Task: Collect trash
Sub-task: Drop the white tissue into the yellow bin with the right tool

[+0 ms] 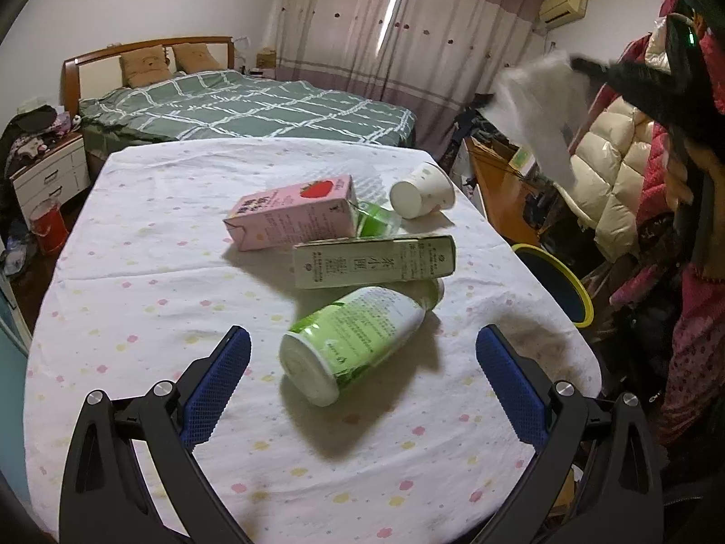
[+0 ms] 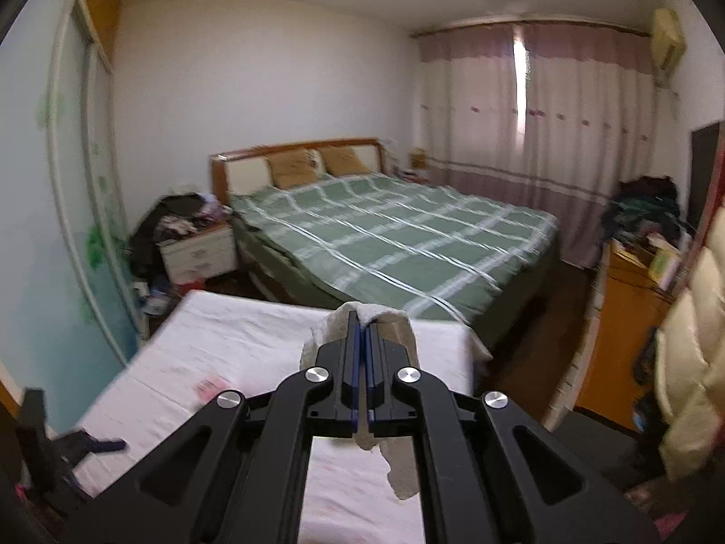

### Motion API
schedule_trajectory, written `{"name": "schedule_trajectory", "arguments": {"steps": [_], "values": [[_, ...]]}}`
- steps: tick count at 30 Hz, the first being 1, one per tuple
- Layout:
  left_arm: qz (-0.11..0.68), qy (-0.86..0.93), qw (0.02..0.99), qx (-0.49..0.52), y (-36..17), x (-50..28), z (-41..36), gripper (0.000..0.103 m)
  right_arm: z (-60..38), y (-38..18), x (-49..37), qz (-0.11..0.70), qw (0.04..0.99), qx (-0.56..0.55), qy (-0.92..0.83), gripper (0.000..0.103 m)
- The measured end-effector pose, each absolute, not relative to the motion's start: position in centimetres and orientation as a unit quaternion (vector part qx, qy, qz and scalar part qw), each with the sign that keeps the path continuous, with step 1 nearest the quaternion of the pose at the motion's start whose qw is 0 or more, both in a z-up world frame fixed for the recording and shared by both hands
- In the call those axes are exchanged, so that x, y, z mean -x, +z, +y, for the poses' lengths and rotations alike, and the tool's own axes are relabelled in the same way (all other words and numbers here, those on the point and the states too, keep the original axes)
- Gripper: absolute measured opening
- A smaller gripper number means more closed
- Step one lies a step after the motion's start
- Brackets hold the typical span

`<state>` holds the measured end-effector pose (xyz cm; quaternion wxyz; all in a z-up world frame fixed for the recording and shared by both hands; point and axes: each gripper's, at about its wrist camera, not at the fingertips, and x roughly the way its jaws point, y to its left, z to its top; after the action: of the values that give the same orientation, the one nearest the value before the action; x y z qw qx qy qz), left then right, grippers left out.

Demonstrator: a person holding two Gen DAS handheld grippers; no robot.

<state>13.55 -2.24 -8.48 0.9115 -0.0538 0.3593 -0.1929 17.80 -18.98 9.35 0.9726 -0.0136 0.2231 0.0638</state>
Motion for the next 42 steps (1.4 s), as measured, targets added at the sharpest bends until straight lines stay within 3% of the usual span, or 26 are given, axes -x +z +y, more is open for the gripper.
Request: {"name": "schedule_trajectory", "arguments": {"steps": [19,21,23,24,42], "values": [[0.381,-0.216,0.898,0.019,-9.4,-15.6,-6.2,0.098,-37.4,-7.0,-18.1,0.396,0.905,-0.082,-0.130,0.003],[0.384,-0.216,0.898,0.016,-9.4,-15.7,-6.5,0.098,-38.0,-8.3,-18.4,0.411,0.897,-0.085,-0.137,0.013],[0.386,-0.218,0.896,0.014,-9.4,-15.9,-6.9,0.098,-38.3,-8.9,-18.3,0.415,0.894,-0.087,-0.140,0.037],[0.387,-0.218,0.896,0.014,-9.3,-15.9,-7.0,0.098,-38.3,-9.2,-18.3,0.416,0.894,-0.090,-0.140,0.040],[0.397,-0.220,0.891,-0.007,-9.9,-17.0,-7.1,0.098,-38.4,-9.8,-16.9,0.415,0.895,-0.117,-0.111,0.047]]}}
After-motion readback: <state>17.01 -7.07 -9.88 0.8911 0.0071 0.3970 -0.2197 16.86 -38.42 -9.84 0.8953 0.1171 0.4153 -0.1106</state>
